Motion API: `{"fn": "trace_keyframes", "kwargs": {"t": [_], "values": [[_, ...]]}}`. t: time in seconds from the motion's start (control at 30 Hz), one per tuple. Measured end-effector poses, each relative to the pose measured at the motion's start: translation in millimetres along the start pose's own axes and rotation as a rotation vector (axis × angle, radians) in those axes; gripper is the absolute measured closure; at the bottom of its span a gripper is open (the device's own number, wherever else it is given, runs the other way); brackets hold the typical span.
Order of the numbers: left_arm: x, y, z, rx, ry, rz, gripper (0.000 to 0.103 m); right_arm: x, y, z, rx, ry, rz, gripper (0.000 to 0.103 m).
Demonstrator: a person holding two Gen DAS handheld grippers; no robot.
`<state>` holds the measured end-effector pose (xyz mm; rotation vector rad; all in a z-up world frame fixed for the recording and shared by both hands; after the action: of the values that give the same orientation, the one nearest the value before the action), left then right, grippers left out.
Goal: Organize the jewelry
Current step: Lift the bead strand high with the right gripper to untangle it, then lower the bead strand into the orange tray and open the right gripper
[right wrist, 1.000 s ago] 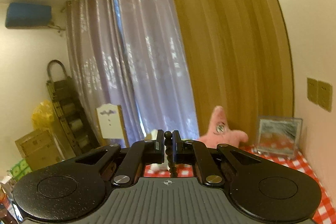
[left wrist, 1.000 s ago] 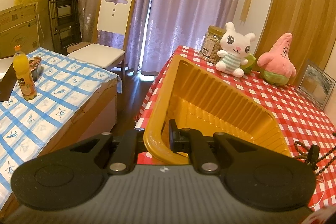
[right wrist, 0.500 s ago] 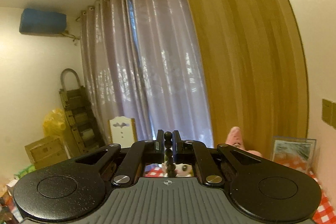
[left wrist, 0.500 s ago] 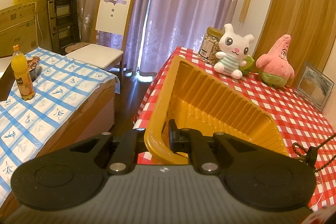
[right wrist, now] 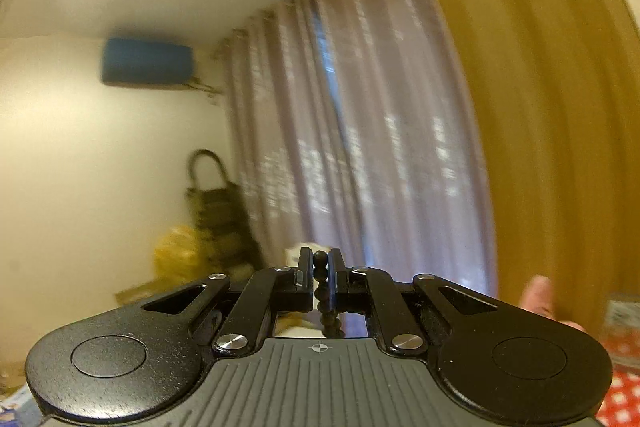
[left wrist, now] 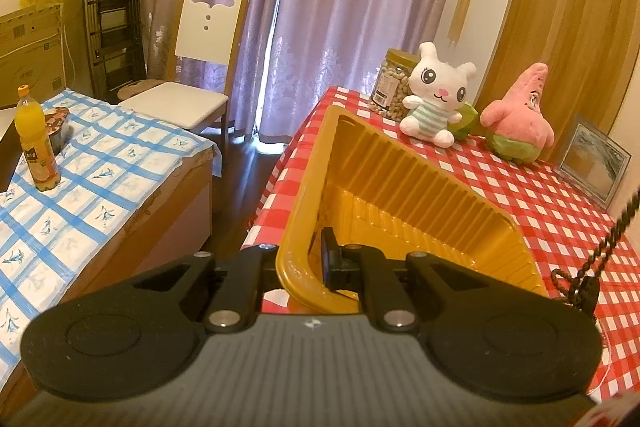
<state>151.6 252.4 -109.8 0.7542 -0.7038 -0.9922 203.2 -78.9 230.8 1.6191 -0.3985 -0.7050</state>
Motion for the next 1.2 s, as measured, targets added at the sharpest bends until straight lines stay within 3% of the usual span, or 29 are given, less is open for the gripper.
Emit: {"fn": "trace_keyframes", "kwargs": {"t": [0.2,0.37,0.63,0.93,1.2], "values": [[-1,-1,0,-0.001,-0.004,0.007,0.094,-27,-6,-33,-0.026,0.108,-0.038,0.096],[-1,-2,2,-0.002,-0.005,0.011,0.094,-36,-46,-64,-0.150,0.139,-0.095,0.096],[-3,-5,4,-0.006,-0.013,0.013,0.094,-16,-147,-97,-0.405,0.092,-0.220,0.096],[-4,-5,4,-0.008,-0.017,0.013,0.094,14,-278,-101,-0.659,0.015,-0.364,0.096],[-6,-7,1,-0.017,-0.014,0.014,0.094,20,-327,-110,-0.753,-0.046,-0.365,0.096]]}}
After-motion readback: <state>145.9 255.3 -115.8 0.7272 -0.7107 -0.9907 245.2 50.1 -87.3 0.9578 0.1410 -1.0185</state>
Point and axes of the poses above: each gripper's, at about its wrist camera, not at the fingertips, and z roughly against the way its jaws point, x to its right, y to its top, the point moved 6 cm from there along -z, roughly the way its jaws point, and after that the axes turned 3 degrees about y, right-handed, at the moved point
